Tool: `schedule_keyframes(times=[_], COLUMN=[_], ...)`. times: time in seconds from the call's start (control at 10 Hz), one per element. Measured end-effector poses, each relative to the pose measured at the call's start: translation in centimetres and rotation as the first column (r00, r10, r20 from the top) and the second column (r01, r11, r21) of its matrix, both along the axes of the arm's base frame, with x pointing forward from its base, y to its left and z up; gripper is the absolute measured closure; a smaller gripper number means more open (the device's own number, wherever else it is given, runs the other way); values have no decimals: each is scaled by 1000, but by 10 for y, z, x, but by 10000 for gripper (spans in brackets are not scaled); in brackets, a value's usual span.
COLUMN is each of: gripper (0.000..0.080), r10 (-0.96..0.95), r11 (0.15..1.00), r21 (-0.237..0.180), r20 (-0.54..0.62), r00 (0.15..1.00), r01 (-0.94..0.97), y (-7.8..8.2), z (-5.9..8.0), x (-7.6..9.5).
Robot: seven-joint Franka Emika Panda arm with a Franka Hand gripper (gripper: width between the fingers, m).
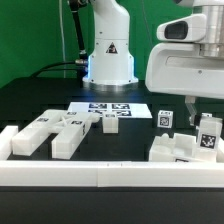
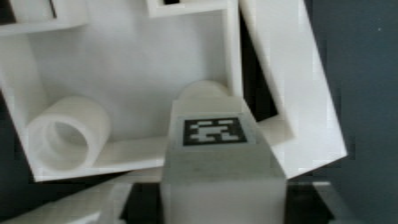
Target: Assemble chair
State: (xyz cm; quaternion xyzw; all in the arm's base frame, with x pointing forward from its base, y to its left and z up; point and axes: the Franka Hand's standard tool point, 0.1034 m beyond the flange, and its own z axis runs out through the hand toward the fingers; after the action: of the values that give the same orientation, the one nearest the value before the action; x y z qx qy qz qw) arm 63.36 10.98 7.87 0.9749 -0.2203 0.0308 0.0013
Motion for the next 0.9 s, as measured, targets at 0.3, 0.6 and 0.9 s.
schedule_keyframes(times=[0.3,0.6,0.9], gripper=[353,166,151], r10=[3,112,217], r11=[1000,994,976], r21=[-2,-5,-11], r20=[-2,6,5], r00=[1000,994,976], r01=[-3,-112,-217], y=[-1,0,-8], z=[-1,7,12], x=[0,-1,-17])
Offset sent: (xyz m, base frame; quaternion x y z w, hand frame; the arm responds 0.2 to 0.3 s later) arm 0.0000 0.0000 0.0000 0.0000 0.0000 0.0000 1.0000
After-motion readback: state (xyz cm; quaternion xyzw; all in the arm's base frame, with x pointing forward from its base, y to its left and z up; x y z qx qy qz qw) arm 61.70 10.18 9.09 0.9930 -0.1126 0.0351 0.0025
